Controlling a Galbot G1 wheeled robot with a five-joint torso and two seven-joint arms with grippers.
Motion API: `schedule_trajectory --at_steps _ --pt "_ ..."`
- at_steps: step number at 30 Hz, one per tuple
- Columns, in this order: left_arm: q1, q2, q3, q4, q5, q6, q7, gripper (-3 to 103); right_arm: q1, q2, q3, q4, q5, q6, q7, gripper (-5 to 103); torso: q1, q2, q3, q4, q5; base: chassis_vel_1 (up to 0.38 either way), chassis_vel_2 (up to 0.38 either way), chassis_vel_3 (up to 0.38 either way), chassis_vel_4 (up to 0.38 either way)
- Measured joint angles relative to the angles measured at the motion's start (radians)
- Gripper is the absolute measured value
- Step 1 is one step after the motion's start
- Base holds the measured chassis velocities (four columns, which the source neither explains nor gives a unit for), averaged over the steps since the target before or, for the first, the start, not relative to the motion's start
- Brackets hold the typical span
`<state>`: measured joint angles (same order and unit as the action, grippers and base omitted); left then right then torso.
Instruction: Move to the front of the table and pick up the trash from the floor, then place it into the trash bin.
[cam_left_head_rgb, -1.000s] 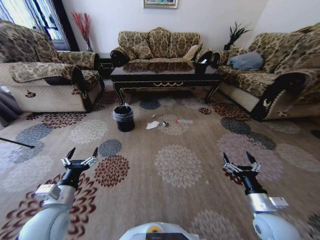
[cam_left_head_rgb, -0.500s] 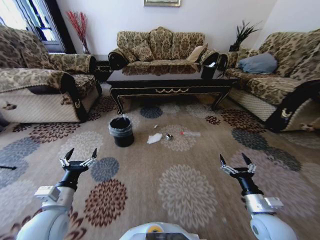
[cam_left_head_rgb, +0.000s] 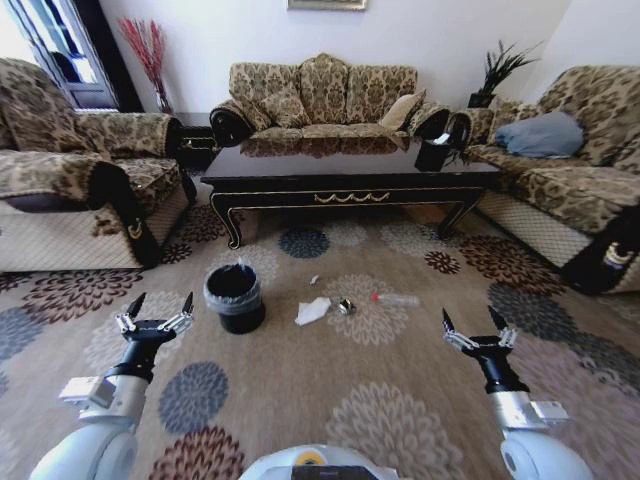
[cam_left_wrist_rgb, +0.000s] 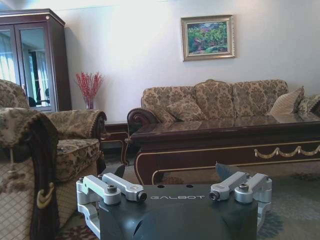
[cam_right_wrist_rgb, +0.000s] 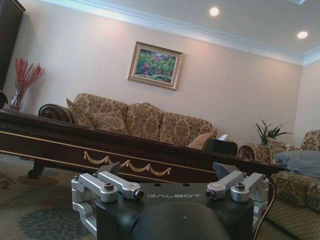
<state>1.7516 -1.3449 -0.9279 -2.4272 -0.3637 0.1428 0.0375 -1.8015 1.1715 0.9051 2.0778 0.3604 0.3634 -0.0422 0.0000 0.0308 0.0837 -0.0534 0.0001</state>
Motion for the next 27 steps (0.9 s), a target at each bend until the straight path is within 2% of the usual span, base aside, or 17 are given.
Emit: schedule_trajectory --at_steps 10,14,20,27 --pt "0.005 -0.002 0.0 0.007 0.02 -0.001 0.001 100 0.013 0.006 -0.003 -0.02 -0.02 0.019 -0.009 100 0.0 0.0 0.0 0.0 -0.0002 -0.35 0.345 0.344 -0.348" --pt "0.005 -0.003 0.001 0.01 0.023 -0.001 0.001 100 0.021 0.006 -0.005 -0.027 -0.024 0.035 -0.007 100 0.0 0.0 0.001 0.0001 -0.0005 -0.255 0.222 0.195 -0.227" --pt "0.008 -0.004 0.009 0.017 0.04 0.007 0.001 100 0.023 0.007 -0.005 -0.035 -0.033 0.037 0.003 100 0.0 0.001 0.0 0.0002 -0.0002 -0.055 0.074 0.05 -0.04" --pt "-0.006 0.039 0.015 0.07 0.107 0.067 -0.011 100 0.024 0.008 -0.007 -0.039 -0.038 0.038 0.004 100 0.0 0.001 0.0 -0.0001 0.0 0.034 -0.048 -0.029 0.04"
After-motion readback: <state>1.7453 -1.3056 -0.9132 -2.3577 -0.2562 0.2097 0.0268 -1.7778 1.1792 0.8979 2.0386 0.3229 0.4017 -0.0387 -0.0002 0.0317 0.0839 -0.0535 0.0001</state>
